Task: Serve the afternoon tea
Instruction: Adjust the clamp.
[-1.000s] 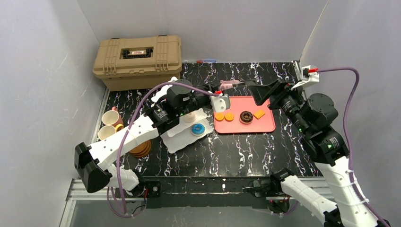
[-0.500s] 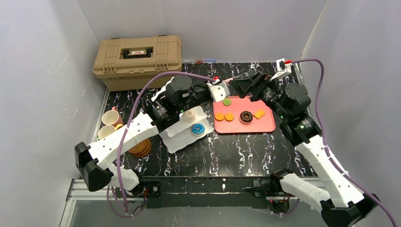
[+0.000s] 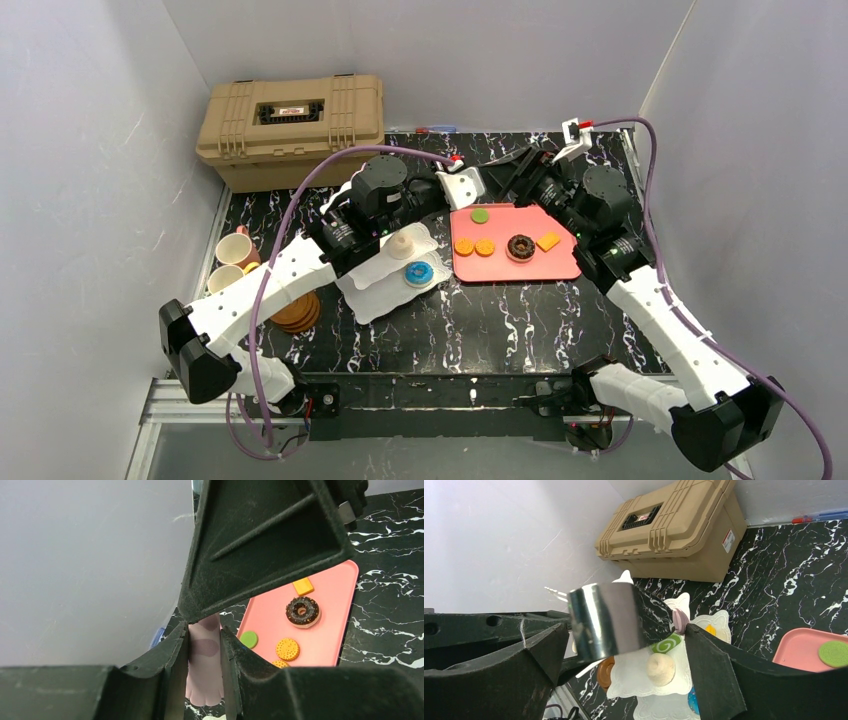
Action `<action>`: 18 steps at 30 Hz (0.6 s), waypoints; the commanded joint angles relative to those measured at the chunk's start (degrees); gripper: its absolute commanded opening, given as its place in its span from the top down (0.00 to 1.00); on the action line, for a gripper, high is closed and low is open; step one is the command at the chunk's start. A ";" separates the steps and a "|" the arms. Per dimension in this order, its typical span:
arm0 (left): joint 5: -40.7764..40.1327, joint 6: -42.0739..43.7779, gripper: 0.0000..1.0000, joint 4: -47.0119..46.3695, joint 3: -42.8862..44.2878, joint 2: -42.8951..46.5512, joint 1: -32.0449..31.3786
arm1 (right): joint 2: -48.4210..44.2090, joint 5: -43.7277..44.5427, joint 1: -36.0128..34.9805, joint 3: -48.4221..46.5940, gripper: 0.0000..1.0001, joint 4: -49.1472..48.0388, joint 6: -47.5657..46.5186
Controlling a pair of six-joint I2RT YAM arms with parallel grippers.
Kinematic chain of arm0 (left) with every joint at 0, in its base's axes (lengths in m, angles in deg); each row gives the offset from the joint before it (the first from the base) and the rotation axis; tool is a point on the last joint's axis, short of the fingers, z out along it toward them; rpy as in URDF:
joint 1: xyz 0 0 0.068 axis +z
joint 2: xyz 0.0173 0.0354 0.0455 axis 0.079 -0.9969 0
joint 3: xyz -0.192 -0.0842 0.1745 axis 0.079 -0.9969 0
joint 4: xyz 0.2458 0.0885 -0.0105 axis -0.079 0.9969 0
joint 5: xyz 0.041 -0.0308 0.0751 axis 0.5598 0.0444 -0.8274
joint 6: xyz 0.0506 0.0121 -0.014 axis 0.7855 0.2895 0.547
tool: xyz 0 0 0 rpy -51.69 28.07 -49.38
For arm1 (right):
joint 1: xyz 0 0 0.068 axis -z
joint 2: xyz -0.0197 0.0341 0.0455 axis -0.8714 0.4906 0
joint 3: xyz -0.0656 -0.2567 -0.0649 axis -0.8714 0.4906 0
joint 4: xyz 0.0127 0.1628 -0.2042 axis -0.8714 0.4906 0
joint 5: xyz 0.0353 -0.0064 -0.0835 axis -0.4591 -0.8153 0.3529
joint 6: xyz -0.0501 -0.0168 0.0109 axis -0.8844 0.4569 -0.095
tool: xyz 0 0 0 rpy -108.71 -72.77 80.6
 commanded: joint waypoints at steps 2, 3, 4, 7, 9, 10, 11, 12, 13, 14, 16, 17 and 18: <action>2.34 -1.94 1.00 -0.45 2.93 0.69 -0.25 | 0.44 -1.19 -0.14 -0.33 0.07 -4.65 -2.34; 2.61 -2.19 1.00 -0.31 2.89 0.82 -0.24 | 0.62 -1.07 -0.11 -0.35 0.08 -4.51 -3.06; 2.94 -2.33 1.00 -0.12 2.89 1.02 -0.29 | 0.71 -0.90 -0.13 -0.40 0.08 -4.33 -3.61; 4.32 -2.73 1.00 0.57 2.88 1.50 -0.31 | 1.10 -0.78 -0.18 -0.32 0.08 -4.29 -4.98; 4.79 -2.80 1.00 0.72 2.76 1.69 -0.25 | 1.49 -1.35 -0.18 -0.22 0.11 -4.81 -4.80; 4.76 -2.72 1.00 0.65 2.65 1.72 -0.24 | 1.54 -2.07 -0.18 -0.25 0.14 -5.24 -4.42; 4.66 -2.51 1.00 0.64 2.57 1.65 -0.29 | 1.67 -2.71 -0.18 -0.18 0.19 -5.66 -3.97; 4.39 -2.39 1.00 0.60 2.44 1.64 -0.27 | 1.78 -3.01 -0.18 -0.06 0.25 -5.98 -3.40; 4.04 -2.28 1.00 0.44 2.45 1.52 -0.29 | 1.93 -3.14 -0.18 0.05 0.32 -6.02 -2.95; 3.62 -2.27 1.00 0.32 2.53 1.44 -0.27 | 1.92 -3.16 -0.18 0.11 0.37 -5.92 -2.78; 2.86 -2.45 0.83 0.21 3.13 1.23 -0.30 | 1.85 -2.68 -0.18 0.40 0.45 -5.53 -2.58; 2.41 -2.79 0.71 0.43 3.59 1.16 -0.21 | 1.73 -2.43 -0.18 0.61 0.47 -5.25 -2.47; 2.18 -3.14 0.59 0.68 4.16 1.00 -0.19 | 1.66 -2.07 -0.18 0.80 0.47 -4.87 -2.43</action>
